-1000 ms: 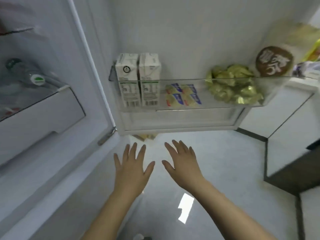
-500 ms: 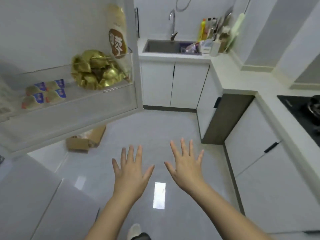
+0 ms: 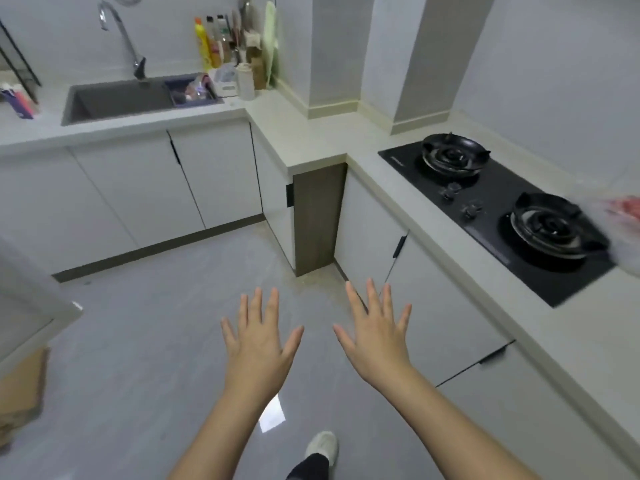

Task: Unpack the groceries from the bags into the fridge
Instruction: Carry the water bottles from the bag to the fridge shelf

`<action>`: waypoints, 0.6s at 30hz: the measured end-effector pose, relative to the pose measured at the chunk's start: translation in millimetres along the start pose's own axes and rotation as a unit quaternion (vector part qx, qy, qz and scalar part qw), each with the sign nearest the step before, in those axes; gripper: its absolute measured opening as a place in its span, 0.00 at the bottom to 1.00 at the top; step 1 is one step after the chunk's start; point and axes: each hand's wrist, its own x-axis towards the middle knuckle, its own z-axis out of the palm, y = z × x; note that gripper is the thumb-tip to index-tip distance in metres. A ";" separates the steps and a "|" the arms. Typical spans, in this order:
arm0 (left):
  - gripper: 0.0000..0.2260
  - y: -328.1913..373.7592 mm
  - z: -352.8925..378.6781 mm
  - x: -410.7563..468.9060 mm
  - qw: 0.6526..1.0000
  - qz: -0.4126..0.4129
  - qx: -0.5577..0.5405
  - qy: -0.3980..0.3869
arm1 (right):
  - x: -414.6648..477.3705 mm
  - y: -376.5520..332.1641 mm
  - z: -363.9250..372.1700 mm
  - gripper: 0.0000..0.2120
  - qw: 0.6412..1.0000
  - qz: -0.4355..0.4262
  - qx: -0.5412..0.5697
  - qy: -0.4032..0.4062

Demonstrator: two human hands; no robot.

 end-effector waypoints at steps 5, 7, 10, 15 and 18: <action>0.34 46.4 5.7 74.1 0.996 0.084 -0.011 -0.002 | 43.8 38.7 -17.8 0.35 0.997 0.074 0.002 0.022; 0.33 63.8 8.3 95.7 0.993 0.117 -0.009 -0.008 | 54.7 52.6 -23.3 0.35 0.994 0.102 0.007 0.030; 0.33 89.9 14.0 116.7 0.987 0.158 -0.008 -0.022 | 59.3 75.2 -27.7 0.35 0.988 0.145 0.019 0.044; 0.33 131.8 25.8 132.3 0.974 0.223 -0.002 -0.041 | 52.8 114.4 -32.5 0.35 0.975 0.215 0.034 0.049; 0.33 157.3 32.8 137.0 0.967 0.250 0.005 -0.050 | 47.5 136.5 -38.6 0.35 0.968 0.240 0.037 0.061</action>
